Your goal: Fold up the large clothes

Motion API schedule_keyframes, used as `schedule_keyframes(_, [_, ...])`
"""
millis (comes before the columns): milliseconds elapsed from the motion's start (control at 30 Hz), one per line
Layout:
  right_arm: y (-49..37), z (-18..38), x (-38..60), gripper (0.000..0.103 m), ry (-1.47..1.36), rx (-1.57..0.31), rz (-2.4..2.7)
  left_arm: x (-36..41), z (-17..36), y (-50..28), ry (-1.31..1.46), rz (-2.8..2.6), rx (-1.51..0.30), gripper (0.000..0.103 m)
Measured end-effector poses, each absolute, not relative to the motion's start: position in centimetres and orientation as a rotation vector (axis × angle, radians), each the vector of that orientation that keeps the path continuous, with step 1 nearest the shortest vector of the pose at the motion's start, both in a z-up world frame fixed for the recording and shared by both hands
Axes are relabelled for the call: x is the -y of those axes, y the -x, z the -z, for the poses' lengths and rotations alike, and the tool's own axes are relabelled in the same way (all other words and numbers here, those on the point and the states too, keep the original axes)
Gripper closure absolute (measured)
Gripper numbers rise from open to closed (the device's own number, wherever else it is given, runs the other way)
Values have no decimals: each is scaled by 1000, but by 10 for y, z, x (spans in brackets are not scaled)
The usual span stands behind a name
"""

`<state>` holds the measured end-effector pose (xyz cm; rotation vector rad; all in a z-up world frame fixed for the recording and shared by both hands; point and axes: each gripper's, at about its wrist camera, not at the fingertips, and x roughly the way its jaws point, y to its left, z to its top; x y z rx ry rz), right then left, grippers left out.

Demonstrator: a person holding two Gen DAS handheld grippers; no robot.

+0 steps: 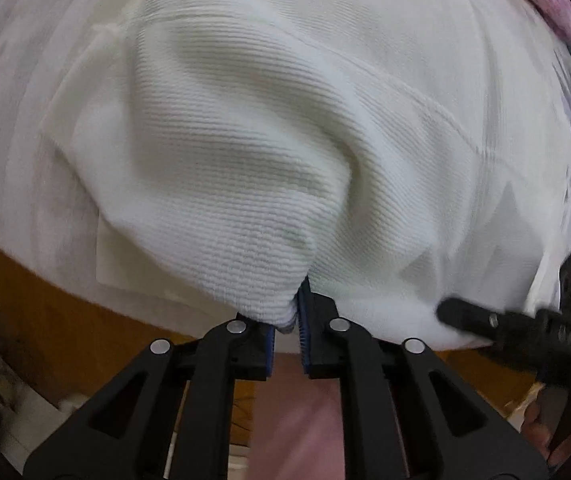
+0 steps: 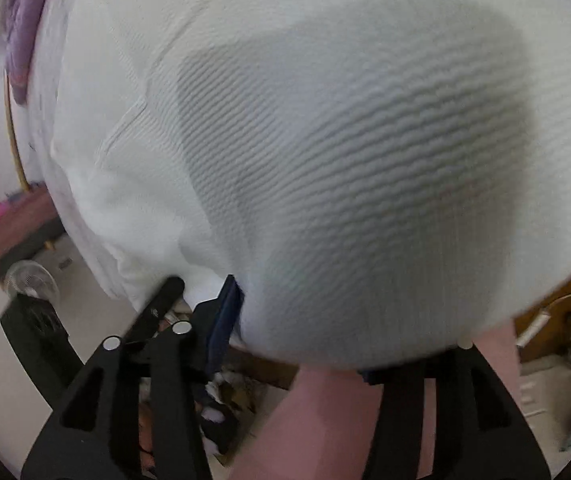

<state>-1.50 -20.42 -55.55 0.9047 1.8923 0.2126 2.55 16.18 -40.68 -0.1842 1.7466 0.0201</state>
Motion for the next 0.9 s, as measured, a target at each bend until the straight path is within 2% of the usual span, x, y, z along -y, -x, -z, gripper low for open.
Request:
schedule_keyframes(200, [1,505,226,55,-744,-1955,-178,-161,402,-27,127,-33,-1774,88])
schedule_keyframes(233, [1,498,228,57,-699,-1949,-184,-162,400,-27,123,-39,-1779,81])
schedule_keyframes(267, [-3,488,230,68,-612,-1937,-195,-163,400,-27,111,-48,-1790,75])
schedule_keyframes(300, [-4,483,228,88,-542,-1927,-204,-165,401,-27,90,-68,-1799,67])
schedule_keyframes(367, [-7,474,222,102,-421,-1878,-258,-170,402,-26,100,-77,-1804,65])
schedule_keyframes(500, [-18,483,204,102,-280,-1841,-312,-177,397,-27,121,-84,-1827,65])
schedule_keyframes(667, [-13,564,199,102,-266,-2000,-234,-179,385,-25,109,-73,-1836,68])
schedule_keyframes(800, [-20,559,202,102,-282,-2040,-248,-174,376,-21,73,-67,-1837,81])
schedule_keyframes(900, [-25,541,201,102,-284,-2027,-299,-171,368,-16,70,-80,-1848,83])
